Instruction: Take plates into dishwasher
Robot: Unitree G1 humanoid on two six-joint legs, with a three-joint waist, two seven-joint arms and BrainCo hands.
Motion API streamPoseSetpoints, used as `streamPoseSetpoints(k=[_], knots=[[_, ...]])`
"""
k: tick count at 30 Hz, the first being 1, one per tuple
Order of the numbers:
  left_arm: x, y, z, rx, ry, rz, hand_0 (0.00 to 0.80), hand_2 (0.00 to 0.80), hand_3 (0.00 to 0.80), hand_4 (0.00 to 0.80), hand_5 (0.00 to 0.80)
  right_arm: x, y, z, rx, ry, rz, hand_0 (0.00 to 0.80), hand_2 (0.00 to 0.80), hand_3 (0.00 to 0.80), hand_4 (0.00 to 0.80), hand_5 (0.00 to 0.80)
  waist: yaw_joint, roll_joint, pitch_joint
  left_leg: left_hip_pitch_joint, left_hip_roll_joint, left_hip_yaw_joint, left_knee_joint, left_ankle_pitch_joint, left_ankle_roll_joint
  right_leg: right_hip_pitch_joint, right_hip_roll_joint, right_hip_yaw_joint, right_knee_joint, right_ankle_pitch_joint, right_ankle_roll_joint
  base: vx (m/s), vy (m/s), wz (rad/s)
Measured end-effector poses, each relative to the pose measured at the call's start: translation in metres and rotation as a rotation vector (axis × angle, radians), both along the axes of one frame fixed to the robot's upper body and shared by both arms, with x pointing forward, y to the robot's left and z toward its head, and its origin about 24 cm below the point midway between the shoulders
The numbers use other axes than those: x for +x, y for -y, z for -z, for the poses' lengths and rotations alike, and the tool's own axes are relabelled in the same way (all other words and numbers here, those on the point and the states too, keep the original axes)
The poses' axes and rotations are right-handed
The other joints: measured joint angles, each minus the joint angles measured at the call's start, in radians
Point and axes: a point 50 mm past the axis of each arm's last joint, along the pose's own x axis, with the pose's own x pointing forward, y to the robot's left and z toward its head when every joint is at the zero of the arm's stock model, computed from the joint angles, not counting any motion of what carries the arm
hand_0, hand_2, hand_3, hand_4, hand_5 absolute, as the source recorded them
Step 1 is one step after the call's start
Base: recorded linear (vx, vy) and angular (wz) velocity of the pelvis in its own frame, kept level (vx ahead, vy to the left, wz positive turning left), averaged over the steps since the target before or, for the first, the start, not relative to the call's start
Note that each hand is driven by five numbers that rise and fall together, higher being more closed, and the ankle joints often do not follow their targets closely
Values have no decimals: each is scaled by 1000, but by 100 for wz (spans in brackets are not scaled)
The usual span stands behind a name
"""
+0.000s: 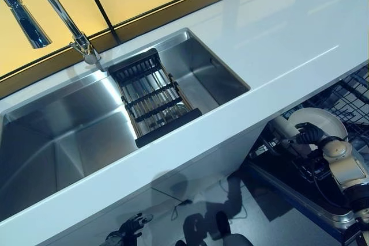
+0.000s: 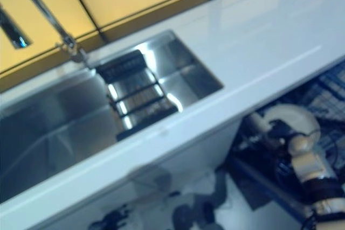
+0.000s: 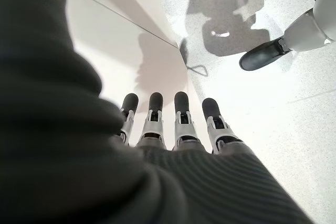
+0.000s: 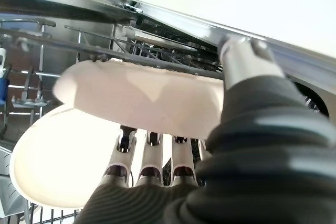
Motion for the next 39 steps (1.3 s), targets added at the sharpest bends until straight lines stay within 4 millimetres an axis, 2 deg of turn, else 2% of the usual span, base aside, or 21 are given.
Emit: streamPoseSetpoints(k=[7, 12, 16, 26, 31, 36, 39], knots=[[0, 0, 0, 0, 1, -1, 0, 0, 0, 0, 0, -4, -2, -4, -9, -6, -19, 0, 0, 0, 0, 0, -3, -12, 8, 1, 0, 1, 0, 0, 0, 1, 1, 1, 3, 2, -3, 0, 0, 0], [0, 0, 0, 2, 0, -4, 0, 0, 0, 0, 0, -8, -3, -5, 2, -26, -41, 0, 0, 0, 0, 0, -9, -37, 18, 9, 0, 1, 0, 0, 0, 9, 1, 3, 3, 2, -3, 12, 2, 0], [-1, -1, 0, 3, -2, -11, 0, 0, 0, 0, 0, -12, 3, -7, 7, -30, -19, 0, 0, 0, 0, 0, -20, -57, 17, 10, 0, 1, 0, 0, 0, 10, 1, 3, 4, 3, -4, 0, 0, 0], [-5, -5, 1, 15, -9, -19, 0, 0, 0, 0, 0, -31, 40, -30, -36, -32, 85, 0, 0, 0, 0, 0, -28, -142, -25, 30, 2, 9, 0, -1, 1, 27, 3, 9, 4, 4, -5, 9, 12, -1], [-13, -7, 5, 33, -43, -35, 0, 0, 0, 0, 0, -43, 57, -25, -20, -69, 127, 0, 0, 0, 0, 0, -35, -179, -74, 36, 2, 22, -1, -4, 4, 29, 4, 18, 4, 5, -6, 29, 45, -5], [-17, -9, 6, 52, -63, -50, 0, 0, 0, 0, 0, -55, 72, -23, 6, -77, 177, 0, 0, 0, 0, 0, -52, -181, -108, 46, 2, 25, -1, -7, 5, 40, 3, 20, 1, 1, -1, 10, 15, 0], [-19, -10, 7, 66, -77, -54, 0, 0, 0, 0, 0, -73, 89, -20, 8, -92, 246, 0, 0, 0, 0, 0, -53, -179, -131, 47, 4, 26, -1, -7, 4, 39, 6, 24, 1, 1, -1, 14, -1, -3]])
